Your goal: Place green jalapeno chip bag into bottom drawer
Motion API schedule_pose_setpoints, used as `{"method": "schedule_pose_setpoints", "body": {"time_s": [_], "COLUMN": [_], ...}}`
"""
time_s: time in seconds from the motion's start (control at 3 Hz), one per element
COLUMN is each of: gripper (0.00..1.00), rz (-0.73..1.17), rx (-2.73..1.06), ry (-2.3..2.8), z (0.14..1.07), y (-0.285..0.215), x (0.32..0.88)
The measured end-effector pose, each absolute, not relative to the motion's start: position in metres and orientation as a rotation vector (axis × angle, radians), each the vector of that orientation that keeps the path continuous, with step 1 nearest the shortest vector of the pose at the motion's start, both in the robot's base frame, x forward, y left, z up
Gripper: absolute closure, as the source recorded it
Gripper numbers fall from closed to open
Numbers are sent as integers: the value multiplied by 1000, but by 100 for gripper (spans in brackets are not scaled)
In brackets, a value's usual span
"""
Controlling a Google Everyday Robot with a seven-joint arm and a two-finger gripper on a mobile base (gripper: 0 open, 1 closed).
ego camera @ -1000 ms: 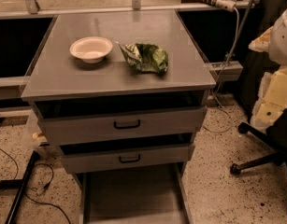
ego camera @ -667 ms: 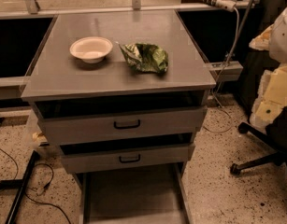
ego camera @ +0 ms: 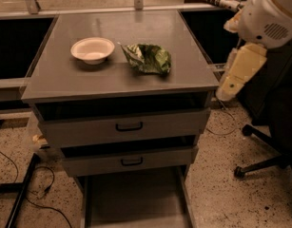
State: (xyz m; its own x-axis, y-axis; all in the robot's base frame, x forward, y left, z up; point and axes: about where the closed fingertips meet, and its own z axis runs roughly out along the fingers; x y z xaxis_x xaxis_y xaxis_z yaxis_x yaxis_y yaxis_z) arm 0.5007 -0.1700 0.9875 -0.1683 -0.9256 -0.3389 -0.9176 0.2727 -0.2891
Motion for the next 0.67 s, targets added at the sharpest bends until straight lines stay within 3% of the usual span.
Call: {"method": "schedule_pose_setpoints", "body": {"time_s": [0.67], "gripper": [0], "rz": [4], "rx": [-1626], "ry": [1796], "z": [991], "y": [-124], "x": [566]}}
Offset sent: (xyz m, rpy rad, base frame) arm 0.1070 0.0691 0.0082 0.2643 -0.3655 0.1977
